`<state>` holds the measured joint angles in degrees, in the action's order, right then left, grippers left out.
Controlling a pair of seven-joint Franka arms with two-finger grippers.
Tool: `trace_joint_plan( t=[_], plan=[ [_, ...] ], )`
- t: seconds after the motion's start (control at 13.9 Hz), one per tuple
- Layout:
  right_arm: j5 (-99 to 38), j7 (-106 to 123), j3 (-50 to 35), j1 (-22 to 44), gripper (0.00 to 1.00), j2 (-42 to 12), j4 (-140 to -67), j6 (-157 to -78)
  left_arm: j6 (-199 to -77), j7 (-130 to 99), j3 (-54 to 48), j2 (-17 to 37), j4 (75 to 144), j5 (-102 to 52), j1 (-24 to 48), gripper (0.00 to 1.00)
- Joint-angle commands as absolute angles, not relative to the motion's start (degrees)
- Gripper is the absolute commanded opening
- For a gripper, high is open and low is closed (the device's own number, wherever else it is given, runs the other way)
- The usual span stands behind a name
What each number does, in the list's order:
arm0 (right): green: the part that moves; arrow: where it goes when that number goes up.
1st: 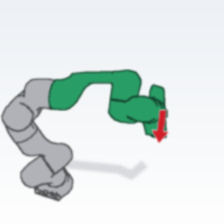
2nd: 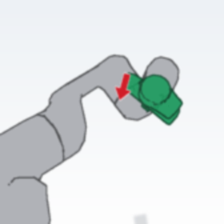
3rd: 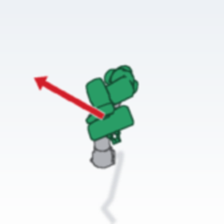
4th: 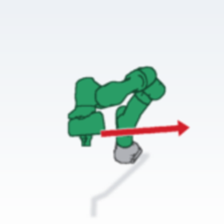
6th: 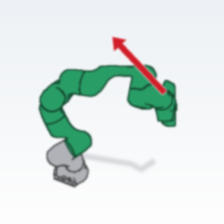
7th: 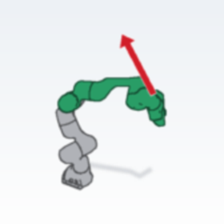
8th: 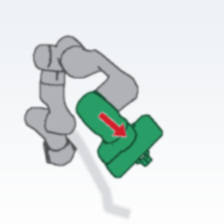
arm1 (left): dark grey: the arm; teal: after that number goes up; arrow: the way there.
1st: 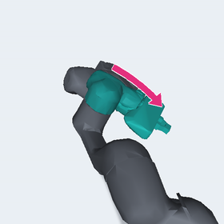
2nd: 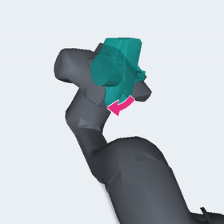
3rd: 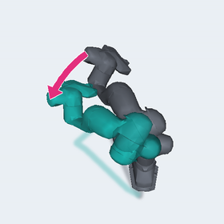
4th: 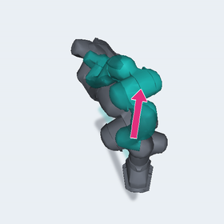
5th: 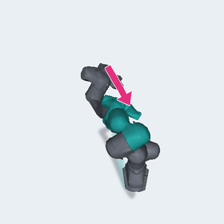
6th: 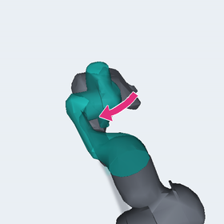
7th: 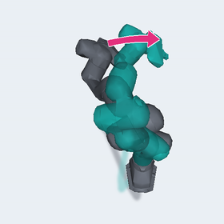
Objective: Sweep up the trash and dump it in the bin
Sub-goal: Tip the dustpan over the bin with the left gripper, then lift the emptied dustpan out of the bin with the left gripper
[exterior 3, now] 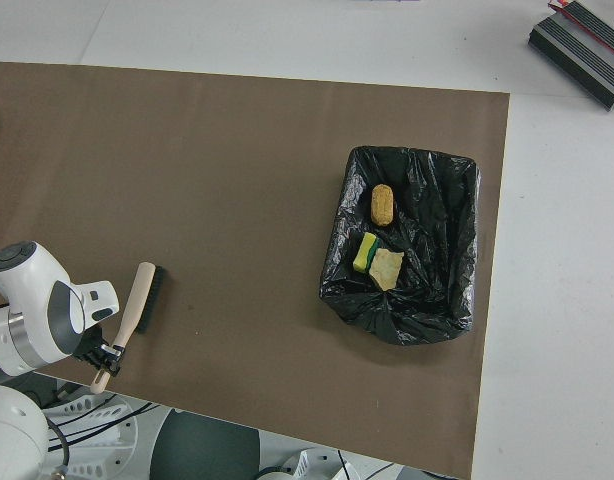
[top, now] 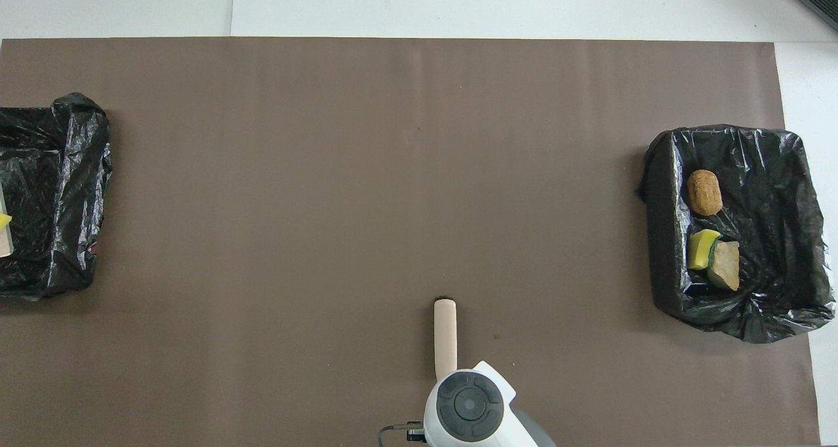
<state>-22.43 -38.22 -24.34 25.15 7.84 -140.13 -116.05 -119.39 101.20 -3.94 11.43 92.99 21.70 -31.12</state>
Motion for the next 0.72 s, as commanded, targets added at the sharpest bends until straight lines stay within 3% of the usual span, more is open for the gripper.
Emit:
trace_joint_plan(
  t=[0.0, 0.36, 0.65],
  plan=[
    [-22.8, -36.3, -24.3, 24.4, 1.00, 7.0, -140.2, -117.0, -122.1, 101.3, -4.6, 14.1, 91.1, 29.4, -31.6, 0.00],
    [-22.3, -36.1, -23.8, 22.6, 1.00, 7.7, -135.8, -113.7, -120.7, 100.5, -4.6, 14.3, 93.2, 43.6, -29.6, 0.00],
    [-16.7, -35.9, -23.4, 18.9, 1.00, 15.5, -134.3, -105.2, -116.3, 100.4, -4.7, 13.4, 92.6, 49.5, -27.4, 0.00]
  ],
)
